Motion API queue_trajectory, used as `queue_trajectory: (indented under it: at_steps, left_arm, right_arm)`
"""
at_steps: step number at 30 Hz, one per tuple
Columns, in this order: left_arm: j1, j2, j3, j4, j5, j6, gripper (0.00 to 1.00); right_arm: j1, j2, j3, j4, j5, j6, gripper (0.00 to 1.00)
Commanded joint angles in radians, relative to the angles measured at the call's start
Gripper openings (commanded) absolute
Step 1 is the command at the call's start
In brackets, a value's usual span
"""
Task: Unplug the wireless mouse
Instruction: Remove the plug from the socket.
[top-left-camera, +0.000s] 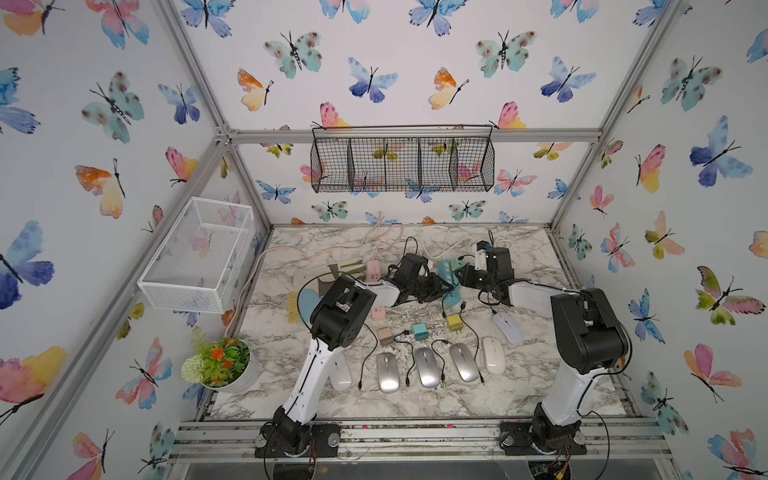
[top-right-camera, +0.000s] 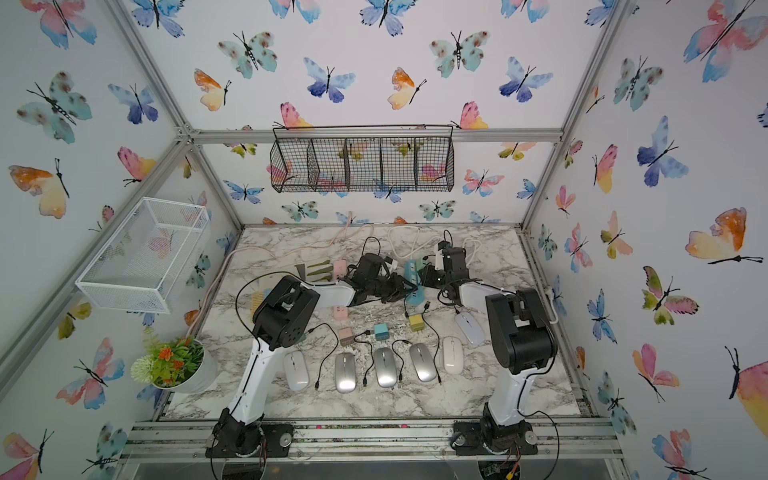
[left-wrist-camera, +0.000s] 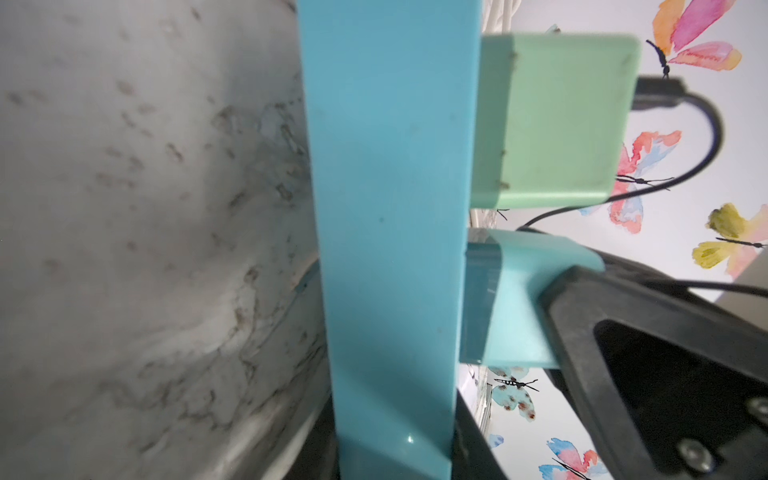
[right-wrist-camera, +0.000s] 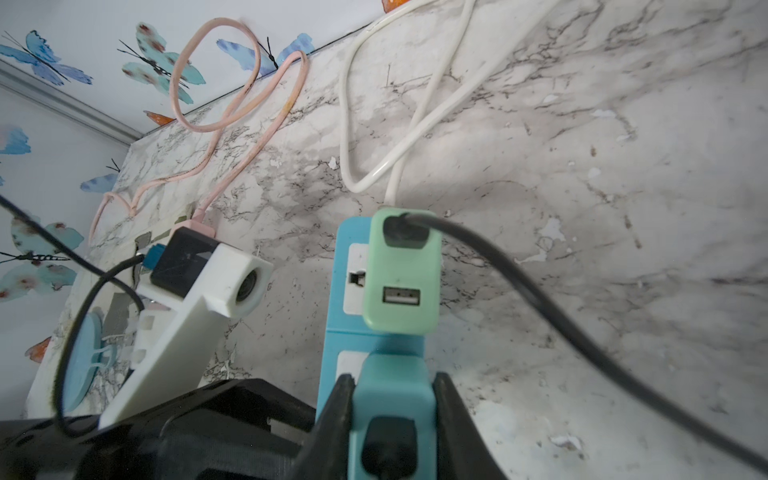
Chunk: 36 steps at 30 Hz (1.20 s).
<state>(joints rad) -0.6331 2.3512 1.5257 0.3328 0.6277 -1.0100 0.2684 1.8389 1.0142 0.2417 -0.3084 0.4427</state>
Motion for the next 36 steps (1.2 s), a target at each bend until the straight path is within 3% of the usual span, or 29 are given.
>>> queue_trajectory:
  at_steps: [1, 5, 7, 12, 17, 20, 25, 27, 36]
  left_arm:
    - [0.027, 0.033, -0.041, -0.138, -0.121, 0.030, 0.00]
    - [0.027, 0.030, -0.044, -0.139, -0.122, 0.030, 0.00]
    - [0.027, 0.028, -0.042, -0.146, -0.123, 0.034, 0.00]
    - [0.027, 0.030, -0.037, -0.150, -0.124, 0.039, 0.00]
    - [0.027, 0.020, -0.054, -0.144, -0.126, 0.042, 0.00]
    - [0.028, 0.010, -0.061, -0.144, -0.134, 0.047, 0.12]
    - [0.033, -0.016, -0.077, -0.148, -0.135, 0.054, 0.49]
    - [0.033, -0.032, -0.088, -0.163, -0.181, 0.063, 0.56]
    - [0.035, -0.118, -0.155, -0.203, -0.236, 0.108, 0.63]
  right_arm:
    - [-0.009, -0.016, -0.013, 0.045, -0.152, 0.032, 0.02]
    - [0.021, -0.032, 0.031, -0.089, 0.057, -0.003, 0.02]
    - [0.022, -0.052, 0.019, -0.101, 0.095, 0.001, 0.02]
    - [0.003, -0.056, -0.016, 0.014, -0.109, 0.006, 0.02]
    - [0.003, -0.071, -0.018, 0.010, -0.118, 0.014, 0.02]
    - [0.003, -0.112, -0.030, -0.019, -0.096, 0.000, 0.02]
    - [0.003, -0.221, -0.069, -0.046, -0.073, -0.016, 0.02]
    - [0.003, -0.267, -0.072, -0.082, -0.046, -0.033, 0.02]
    - [0.003, -0.437, -0.088, -0.177, 0.014, -0.090, 0.02]
